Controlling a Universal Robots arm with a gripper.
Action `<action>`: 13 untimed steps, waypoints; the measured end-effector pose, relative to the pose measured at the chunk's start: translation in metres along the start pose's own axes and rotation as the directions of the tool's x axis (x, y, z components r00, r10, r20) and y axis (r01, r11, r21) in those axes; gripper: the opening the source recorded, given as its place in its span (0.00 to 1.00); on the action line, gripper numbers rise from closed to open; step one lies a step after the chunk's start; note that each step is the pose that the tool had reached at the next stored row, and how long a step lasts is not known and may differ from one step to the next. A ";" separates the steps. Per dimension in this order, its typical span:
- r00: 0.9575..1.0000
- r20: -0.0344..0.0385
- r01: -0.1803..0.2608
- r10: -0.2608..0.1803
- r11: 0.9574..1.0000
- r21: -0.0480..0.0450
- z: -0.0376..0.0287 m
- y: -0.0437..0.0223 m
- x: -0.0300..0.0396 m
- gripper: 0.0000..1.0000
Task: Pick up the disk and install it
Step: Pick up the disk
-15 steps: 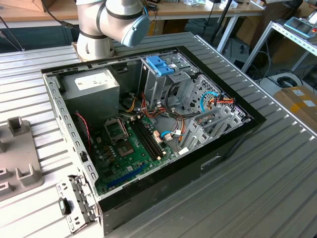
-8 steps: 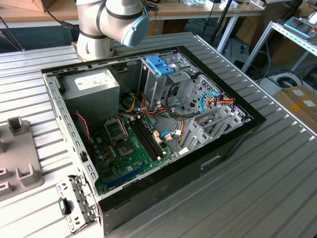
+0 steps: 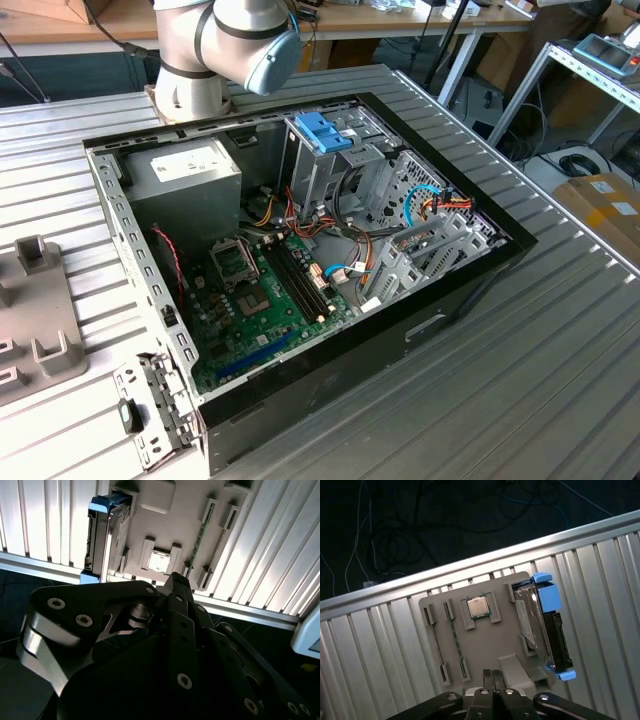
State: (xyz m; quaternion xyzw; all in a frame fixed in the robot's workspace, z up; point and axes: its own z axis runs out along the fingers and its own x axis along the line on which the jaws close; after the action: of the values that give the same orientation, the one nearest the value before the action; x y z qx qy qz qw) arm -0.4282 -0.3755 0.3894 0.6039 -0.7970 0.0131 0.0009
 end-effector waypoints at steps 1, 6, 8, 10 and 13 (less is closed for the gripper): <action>1.000 0.000 0.008 -0.008 1.000 0.000 0.0001 0.0000 0.0000 0.10; 0.993 0.002 0.121 -0.121 0.993 0.002 0.0000 0.0000 0.0000 0.10; 0.987 0.003 0.160 -0.160 0.987 0.003 0.0000 0.0000 0.0000 0.10; 0.982 0.003 0.187 -0.187 0.982 0.004 0.0000 0.0000 0.0000 0.10; 0.978 0.004 0.207 -0.207 0.978 0.004 0.0000 0.0000 0.0000 0.10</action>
State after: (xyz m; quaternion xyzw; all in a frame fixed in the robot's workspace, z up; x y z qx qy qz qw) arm -0.4282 -0.3755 0.3893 0.6835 -0.7298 0.0131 -0.0005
